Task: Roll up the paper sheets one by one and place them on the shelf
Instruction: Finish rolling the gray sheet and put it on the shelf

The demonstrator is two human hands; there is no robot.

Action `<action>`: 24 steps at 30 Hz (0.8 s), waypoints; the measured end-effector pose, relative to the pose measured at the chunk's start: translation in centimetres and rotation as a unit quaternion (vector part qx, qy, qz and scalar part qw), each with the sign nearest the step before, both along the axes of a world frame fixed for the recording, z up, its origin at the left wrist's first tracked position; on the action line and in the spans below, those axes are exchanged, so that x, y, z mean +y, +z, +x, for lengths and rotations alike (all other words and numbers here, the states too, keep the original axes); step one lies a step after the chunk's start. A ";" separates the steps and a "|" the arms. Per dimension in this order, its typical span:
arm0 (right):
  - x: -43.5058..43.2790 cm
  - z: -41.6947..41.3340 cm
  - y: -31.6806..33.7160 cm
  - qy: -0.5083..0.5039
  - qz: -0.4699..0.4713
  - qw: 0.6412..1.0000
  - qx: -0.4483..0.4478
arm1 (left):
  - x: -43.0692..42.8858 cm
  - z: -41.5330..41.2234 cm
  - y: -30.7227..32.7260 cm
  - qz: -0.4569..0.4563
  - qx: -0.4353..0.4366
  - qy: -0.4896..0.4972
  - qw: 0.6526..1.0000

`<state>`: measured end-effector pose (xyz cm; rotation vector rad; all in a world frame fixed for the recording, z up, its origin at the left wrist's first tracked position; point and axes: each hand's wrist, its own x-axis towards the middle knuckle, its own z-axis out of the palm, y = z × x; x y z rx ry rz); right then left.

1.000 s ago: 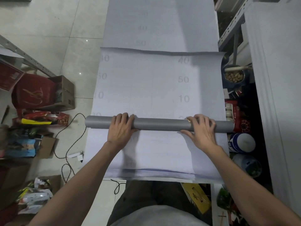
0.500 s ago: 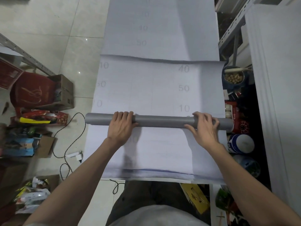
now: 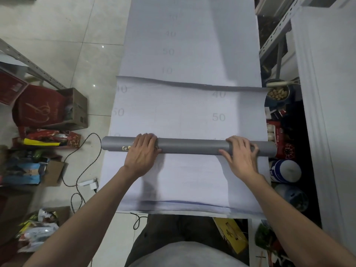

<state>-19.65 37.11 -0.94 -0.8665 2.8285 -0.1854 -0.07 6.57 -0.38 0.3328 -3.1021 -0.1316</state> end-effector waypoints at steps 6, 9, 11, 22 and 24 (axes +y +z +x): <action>-0.9 -0.3 0.4 0.009 0.048 0.999 0.003 | -0.3 -1.2 1.2 -0.010 -0.067 0.024 0.997; -0.9 -0.4 0.6 0.004 0.031 0.999 0.008 | -0.5 -0.9 1.1 -0.005 -0.034 0.001 0.999; -0.8 -0.1 0.5 0.006 0.018 1.000 0.000 | -0.5 -0.6 0.8 -0.014 -0.015 -0.026 0.999; -0.7 -0.2 0.3 0.007 0.023 1.000 -0.005 | -0.3 -0.8 0.5 0.026 -0.020 0.004 0.999; -0.8 0.1 0.2 0.000 0.005 1.000 -0.013 | -0.1 -0.4 0.3 0.032 0.008 -0.006 0.999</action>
